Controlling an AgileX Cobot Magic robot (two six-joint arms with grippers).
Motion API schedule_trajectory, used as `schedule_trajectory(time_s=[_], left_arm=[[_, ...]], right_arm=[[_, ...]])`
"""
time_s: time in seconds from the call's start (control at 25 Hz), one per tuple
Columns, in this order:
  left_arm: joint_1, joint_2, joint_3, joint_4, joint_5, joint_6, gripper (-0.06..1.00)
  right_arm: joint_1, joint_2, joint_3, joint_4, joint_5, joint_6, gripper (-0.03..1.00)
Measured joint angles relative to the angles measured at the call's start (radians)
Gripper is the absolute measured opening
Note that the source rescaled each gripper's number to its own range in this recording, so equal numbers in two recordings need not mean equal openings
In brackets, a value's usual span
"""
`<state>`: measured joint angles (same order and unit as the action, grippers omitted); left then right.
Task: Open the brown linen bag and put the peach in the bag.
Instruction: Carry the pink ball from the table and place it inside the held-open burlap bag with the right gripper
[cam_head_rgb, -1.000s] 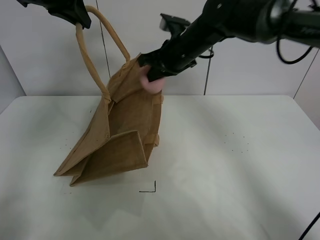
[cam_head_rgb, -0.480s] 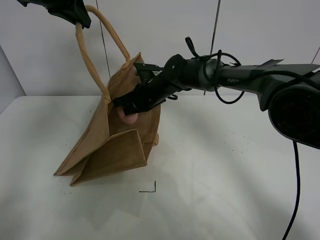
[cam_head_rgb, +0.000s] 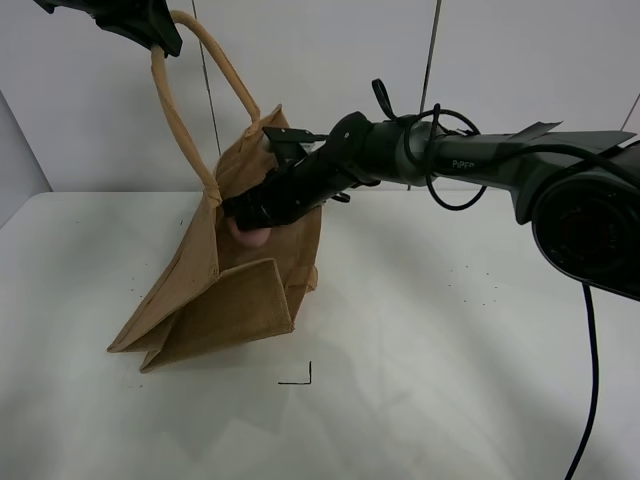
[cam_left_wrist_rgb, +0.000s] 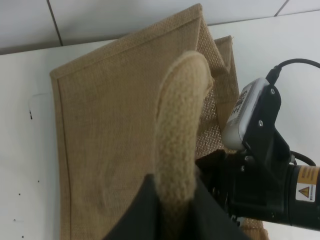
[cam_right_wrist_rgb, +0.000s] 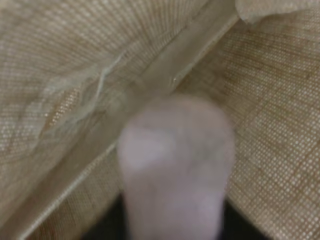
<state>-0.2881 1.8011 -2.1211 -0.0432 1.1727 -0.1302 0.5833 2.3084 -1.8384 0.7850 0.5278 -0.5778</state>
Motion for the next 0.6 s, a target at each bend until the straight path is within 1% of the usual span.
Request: schedule_trajectory(time_s=[0.08, 0.12, 0.16, 0.2, 0.28, 0.4, 0.6], left_arm=[[0.0, 0.0, 0.0, 0.0, 0.0, 0.0, 0.0], [0.0, 0.0, 0.0, 0.0, 0.0, 0.0, 0.0], [0.0, 0.0, 0.0, 0.0, 0.0, 0.0, 0.0], [0.0, 0.0, 0.0, 0.0, 0.0, 0.0, 0.0], [0.0, 0.0, 0.0, 0.0, 0.0, 0.0, 0.0], [0.0, 0.0, 0.0, 0.0, 0.0, 0.0, 0.0], [0.0, 0.0, 0.0, 0.0, 0.0, 0.0, 0.0]], right_arm=[[0.0, 0.0, 0.0, -0.006, 0.011, -0.003, 0.76], [0.0, 0.0, 0.0, -0.01, 0.013, -0.006, 0.86], [0.0, 0.0, 0.0, -0.018, 0.016, -0.006, 0.91], [0.0, -0.001, 0.0, -0.024, 0.027, -0.006, 0.95], [0.0, -0.006, 0.0, -0.043, 0.049, -0.006, 0.98], [-0.006, -0.027, 0.0, -0.085, 0.11, -0.001, 1.0], [-0.051, -0.116, -0.001, -0.195, 0.241, 0.099, 1.0]])
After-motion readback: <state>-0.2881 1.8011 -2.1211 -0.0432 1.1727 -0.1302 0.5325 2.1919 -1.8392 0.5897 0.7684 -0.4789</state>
